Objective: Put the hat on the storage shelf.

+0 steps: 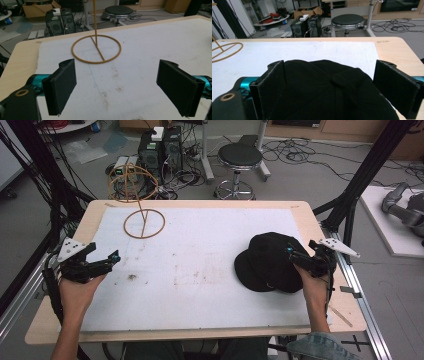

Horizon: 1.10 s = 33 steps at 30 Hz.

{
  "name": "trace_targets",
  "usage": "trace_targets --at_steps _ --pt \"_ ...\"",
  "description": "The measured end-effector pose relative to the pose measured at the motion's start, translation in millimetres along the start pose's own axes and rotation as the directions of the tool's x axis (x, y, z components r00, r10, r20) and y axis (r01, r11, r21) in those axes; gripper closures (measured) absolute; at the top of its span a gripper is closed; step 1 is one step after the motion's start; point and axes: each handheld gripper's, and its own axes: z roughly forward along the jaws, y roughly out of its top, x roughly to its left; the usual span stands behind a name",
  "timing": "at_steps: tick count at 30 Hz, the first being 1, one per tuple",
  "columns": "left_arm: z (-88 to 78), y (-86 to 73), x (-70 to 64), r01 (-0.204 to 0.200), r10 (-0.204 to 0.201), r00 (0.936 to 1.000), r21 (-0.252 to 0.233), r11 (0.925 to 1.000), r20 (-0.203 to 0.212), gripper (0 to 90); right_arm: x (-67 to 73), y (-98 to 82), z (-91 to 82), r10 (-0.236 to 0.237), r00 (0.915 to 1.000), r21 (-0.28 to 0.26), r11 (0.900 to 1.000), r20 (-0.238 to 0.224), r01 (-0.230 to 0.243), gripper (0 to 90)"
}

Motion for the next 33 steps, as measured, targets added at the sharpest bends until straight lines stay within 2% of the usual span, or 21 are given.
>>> trace_targets --at_steps 4,15,24,26,30,33 --pt "1.3 0.1 -2.5 -0.015 0.015 0.9999 0.007 0.9999 0.001 16.5 -1.8 0.6 -1.2 0.004 1.0000 -0.009 1.000 0.001 -0.004 11.0" --pt "0.2 -1.4 -2.3 -0.010 0.010 0.9999 0.009 0.9999 0.000 16.5 -3.8 1.0 0.1 0.011 0.9999 -0.011 1.000 0.003 -0.011 11.0" --pt "-0.3 -1.5 -1.3 -0.006 0.006 1.0000 0.003 1.0000 0.000 16.5 -7.8 -2.0 8.5 0.018 0.9998 0.011 1.000 0.009 -0.018 11.1" --pt "0.3 -1.9 -1.3 -0.008 0.008 1.0000 0.008 0.9999 0.001 16.5 -10.3 -5.4 14.1 0.037 0.9993 0.031 0.999 0.011 -0.037 11.1" --pt "1.8 -2.7 -2.5 -0.006 0.006 0.9999 0.000 1.0000 0.015 16.5 -13.1 -8.6 20.8 0.027 0.9995 0.063 0.998 0.015 -0.028 11.1" --pt "3.4 -3.7 -3.1 -0.003 0.003 0.9998 0.007 1.0000 0.021 16.5 -16.2 -13.5 22.7 0.041 0.9990 0.072 0.997 0.019 -0.042 13.2"
